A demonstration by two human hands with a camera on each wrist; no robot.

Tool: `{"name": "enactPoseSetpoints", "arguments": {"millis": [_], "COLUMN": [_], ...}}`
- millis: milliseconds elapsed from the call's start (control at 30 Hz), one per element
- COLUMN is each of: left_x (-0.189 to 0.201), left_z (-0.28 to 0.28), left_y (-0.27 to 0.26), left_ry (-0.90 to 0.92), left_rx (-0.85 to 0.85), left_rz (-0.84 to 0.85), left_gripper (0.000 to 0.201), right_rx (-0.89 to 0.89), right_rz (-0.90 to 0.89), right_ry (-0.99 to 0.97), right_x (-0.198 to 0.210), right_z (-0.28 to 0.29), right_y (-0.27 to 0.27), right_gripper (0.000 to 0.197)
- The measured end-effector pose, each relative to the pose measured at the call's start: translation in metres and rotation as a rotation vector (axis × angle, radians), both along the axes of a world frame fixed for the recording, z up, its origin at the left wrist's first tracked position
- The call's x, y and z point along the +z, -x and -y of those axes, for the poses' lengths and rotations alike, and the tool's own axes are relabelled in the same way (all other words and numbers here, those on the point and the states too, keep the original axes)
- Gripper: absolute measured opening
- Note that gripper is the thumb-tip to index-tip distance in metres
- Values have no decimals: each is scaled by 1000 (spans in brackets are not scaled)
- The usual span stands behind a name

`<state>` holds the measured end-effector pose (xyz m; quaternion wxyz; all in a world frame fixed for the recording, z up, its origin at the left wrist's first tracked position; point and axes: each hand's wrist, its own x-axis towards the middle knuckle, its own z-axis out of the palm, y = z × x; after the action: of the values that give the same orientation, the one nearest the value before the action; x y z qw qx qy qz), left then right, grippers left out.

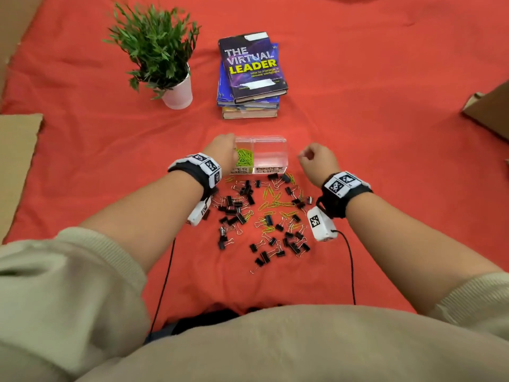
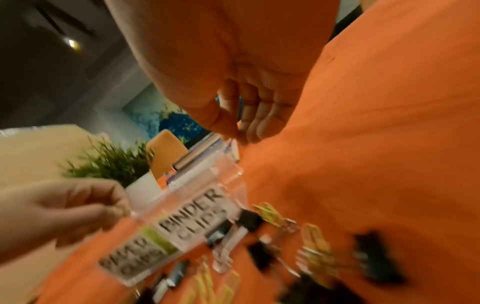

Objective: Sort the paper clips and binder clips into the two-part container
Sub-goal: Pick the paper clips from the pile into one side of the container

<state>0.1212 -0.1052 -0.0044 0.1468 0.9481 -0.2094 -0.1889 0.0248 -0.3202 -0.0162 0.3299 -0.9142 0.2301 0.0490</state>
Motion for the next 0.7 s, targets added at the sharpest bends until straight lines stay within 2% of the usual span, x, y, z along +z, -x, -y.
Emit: {"name": "enactPoseSetpoints", "arguments": {"millis": [100, 233, 367, 433, 567, 700], "left_x": [-8, -11, -10, -15, -42, -56], "left_z": [5, 1, -8, -15, -33, -38], "left_y": [-4, 1, 21, 40, 69, 69], "left_ry": [-39, 20, 139, 166, 136, 61], "left_rx": [-19, -56, 28, 80, 89, 6], "left_rz": [-4, 40, 198, 174, 78, 93], "left_gripper": [23, 26, 9, 1, 5, 28], "right_rx": [133, 177, 209, 171, 80, 111], "right_rz": [-190, -229, -279, -262, -166, -153], "right_ry": [19, 43, -5, -24, 35, 100], "right_x": [-22, -38, -44, -41, -37, -42], "right_z": [0, -11, -12, -9, -6, -14], "right_y": [23, 36, 43, 40, 21, 8], "right_gripper": [20, 17, 7, 6, 14, 22]}}
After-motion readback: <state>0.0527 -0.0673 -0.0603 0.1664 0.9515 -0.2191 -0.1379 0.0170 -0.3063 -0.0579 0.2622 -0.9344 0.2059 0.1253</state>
